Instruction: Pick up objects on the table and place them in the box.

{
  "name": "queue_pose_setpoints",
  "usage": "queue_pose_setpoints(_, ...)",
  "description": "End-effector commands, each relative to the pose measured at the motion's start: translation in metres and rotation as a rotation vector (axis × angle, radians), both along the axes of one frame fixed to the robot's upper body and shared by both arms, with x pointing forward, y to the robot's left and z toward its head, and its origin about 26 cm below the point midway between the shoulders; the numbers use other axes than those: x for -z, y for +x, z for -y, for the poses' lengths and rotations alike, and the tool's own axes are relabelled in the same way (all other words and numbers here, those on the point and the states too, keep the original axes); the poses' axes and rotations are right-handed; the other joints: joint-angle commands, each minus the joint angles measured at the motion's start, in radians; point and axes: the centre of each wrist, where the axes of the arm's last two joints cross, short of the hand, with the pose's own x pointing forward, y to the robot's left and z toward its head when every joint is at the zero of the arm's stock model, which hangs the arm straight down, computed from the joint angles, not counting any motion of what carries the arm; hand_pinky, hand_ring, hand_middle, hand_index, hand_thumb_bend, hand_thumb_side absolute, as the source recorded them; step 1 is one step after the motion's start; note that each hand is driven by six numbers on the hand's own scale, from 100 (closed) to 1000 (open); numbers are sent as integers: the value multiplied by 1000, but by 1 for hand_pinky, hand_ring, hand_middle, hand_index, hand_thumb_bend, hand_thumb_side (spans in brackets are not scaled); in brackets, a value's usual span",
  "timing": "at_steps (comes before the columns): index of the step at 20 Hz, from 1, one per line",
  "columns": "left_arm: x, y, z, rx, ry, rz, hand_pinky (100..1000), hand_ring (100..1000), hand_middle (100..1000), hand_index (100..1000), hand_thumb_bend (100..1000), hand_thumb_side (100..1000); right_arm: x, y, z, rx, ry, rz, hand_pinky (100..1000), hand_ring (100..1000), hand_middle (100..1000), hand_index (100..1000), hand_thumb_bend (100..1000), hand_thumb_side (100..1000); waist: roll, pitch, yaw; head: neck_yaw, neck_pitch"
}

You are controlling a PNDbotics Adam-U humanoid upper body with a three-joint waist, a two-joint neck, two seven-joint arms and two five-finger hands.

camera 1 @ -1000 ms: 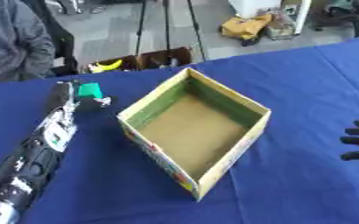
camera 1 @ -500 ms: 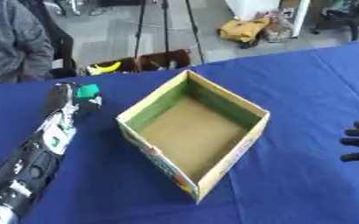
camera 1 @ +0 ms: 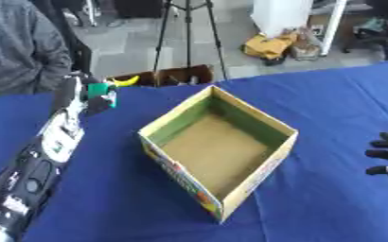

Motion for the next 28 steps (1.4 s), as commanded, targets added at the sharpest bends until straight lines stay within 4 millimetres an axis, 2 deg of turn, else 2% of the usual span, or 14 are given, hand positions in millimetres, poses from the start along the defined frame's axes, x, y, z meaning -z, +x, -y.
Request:
queue_pose_setpoints(1,-31,-7,20,166,64,38,349,419,479,654,100,390,-8,0,2,2,5,27,568,738,698,814,100,1000,-8,-29,6,-11,12)
queue_pose_setpoints(7,-34,-16,76,489,155,-91,353,420,479,655,100,406,-2,-2,0,-6,17,10,568,738,697,814,100,1000,-22,-59,11,-18,25)
queue_pose_setpoints(11,-26,-13,104,600,217,-182,356,421,478,654,100,413,0,-2,-2,-13,23,5,569,738,697,813,100,1000,-29,-68,3,-14,28)
queue_pose_setpoints(17,17,1,129,681,236,-384,377,437,488,672,100,416,0,-2,-5,-31,22,2,569,738,697,813,100,1000,-24,-66,-12,-8,22)
queue_pose_setpoints(21,43,7,142,670,267,-434,392,447,494,678,100,425,-2,-1,-9,-45,22,6,569,737,697,813,100,1000,-21,-59,-31,2,12)
queue_pose_setpoints(24,54,10,148,650,304,-419,410,461,508,690,256,446,-3,0,-10,-52,21,9,569,737,697,813,100,1000,-19,-54,-42,9,6)
queue_pose_setpoints(25,56,10,150,650,320,-409,435,480,531,707,489,491,-4,0,-11,-54,21,10,569,737,697,813,100,1000,-19,-53,-45,11,4)
queue_pose_setpoints(26,57,10,152,652,337,-398,495,522,581,736,823,575,-4,0,-11,-55,21,11,569,737,697,813,100,1000,-18,-52,-47,13,2)
queue_pose_setpoints(28,56,11,154,658,388,-364,558,576,624,763,1000,632,-4,0,-11,-55,20,10,569,737,697,813,100,1000,-18,-51,-48,13,0)
